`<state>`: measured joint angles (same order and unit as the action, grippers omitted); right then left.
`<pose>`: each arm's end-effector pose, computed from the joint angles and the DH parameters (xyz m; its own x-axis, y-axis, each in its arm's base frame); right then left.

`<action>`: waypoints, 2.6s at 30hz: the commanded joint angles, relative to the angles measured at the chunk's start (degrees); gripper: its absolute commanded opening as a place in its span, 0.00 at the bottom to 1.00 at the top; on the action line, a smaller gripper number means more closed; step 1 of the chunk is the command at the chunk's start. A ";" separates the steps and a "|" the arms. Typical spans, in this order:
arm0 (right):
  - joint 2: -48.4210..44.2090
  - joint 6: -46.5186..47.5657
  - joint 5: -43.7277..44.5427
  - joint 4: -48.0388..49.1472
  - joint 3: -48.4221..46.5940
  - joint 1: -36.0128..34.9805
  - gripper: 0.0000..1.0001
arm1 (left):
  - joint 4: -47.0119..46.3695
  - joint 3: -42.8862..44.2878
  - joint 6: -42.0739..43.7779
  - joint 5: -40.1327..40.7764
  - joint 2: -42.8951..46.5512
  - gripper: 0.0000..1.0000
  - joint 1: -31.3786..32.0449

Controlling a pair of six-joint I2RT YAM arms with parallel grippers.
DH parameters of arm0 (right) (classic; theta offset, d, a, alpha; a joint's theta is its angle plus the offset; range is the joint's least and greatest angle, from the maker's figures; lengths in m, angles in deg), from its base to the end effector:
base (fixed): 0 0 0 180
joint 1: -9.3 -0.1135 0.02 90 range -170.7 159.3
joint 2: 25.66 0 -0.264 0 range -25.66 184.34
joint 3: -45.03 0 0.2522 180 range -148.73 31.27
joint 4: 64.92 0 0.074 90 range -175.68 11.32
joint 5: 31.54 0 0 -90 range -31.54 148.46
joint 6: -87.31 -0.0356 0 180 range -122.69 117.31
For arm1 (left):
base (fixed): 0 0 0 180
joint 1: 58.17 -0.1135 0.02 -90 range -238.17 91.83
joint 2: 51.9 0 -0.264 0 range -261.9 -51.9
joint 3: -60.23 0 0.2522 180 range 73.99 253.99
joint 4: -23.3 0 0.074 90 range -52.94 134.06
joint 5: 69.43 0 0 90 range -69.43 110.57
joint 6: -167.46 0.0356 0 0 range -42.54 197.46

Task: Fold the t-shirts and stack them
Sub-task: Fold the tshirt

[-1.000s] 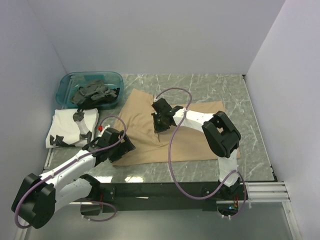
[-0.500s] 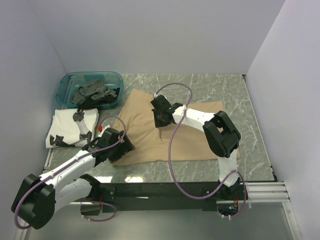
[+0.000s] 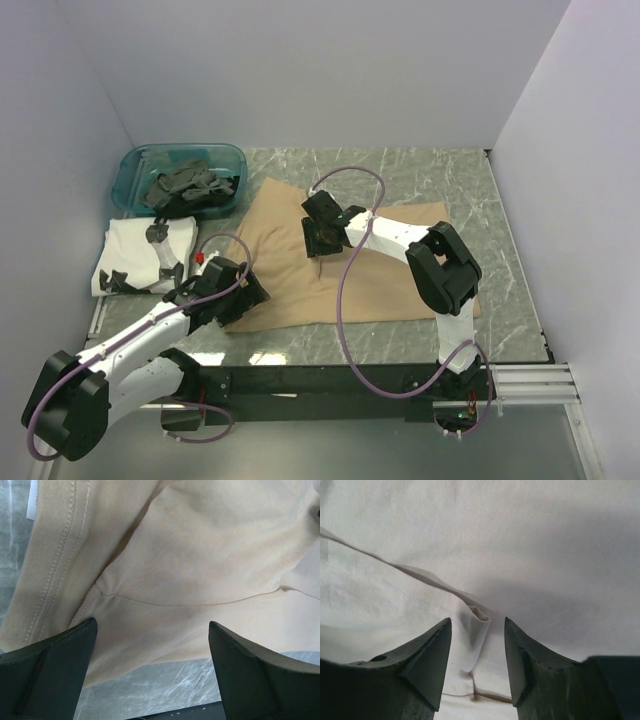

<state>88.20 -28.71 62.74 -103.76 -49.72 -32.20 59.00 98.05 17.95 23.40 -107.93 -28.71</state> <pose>0.3187 0.2784 0.1796 -0.8473 -0.1655 -0.5046 -0.2887 0.9411 0.1759 0.1546 -0.0853 0.1651 -0.7585 -0.5601 -0.3333 -0.3699 0.7910 -0.4874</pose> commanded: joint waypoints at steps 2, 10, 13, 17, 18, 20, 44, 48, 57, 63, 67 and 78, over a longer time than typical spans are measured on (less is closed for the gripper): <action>-3.91 0.97 -0.84 1.70 -0.75 -0.08 0.55 | 2.76 -0.41 0.27 -0.90 1.27 1.00 -0.01; -4.26 -1.05 -13.49 5.56 0.48 -0.16 0.59 | 3.56 -0.32 -0.08 -0.54 2.68 0.99 -0.01; -3.21 -1.66 -14.90 6.45 1.01 -0.16 0.61 | 3.38 -0.50 -0.08 -0.98 2.77 0.99 -0.01; -0.49 -1.67 -13.59 5.75 -0.13 0.19 0.61 | 3.99 -0.67 -0.26 -0.63 2.86 0.99 -0.10; 0.39 -1.84 -12.98 5.22 -1.09 0.36 0.61 | 4.52 -0.67 -0.52 -0.37 2.94 0.99 -0.01; 1.18 -1.75 -10.70 3.64 -1.89 0.89 0.61 | 4.96 -0.67 -0.52 0.16 3.12 0.99 -0.01; -17.94 -2.53 5.05 -0.15 1.87 11.68 0.63 | 4.17 14.95 5.70 3.49 -0.74 0.99 -0.01; -26.66 -4.21 4.77 2.75 10.84 18.89 0.65 | 1.02 28.54 10.01 6.04 -9.34 0.99 -0.10; -37.22 -2.37 6.20 3.98 19.29 36.20 0.81 | 5.83 67.54 17.84 9.30 -47.09 0.99 -4.13; -36.96 0.53 -3.82 8.29 21.14 42.71 0.88 | 15.06 96.50 19.95 11.22 -70.92 0.99 -7.56; -34.68 0.36 -6.64 8.82 20.96 44.30 0.88 | 18.41 110.40 22.14 14.21 -81.50 0.99 -9.41; -30.98 0.18 -7.35 8.29 20.52 45.19 0.87 | 7.70 111.48 29.79 23.45 -90.91 0.95 -9.41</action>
<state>56.64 -29.15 55.87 -97.10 -28.56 12.50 70.01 206.30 43.98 43.74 -196.24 -38.64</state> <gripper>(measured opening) 0.873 0.967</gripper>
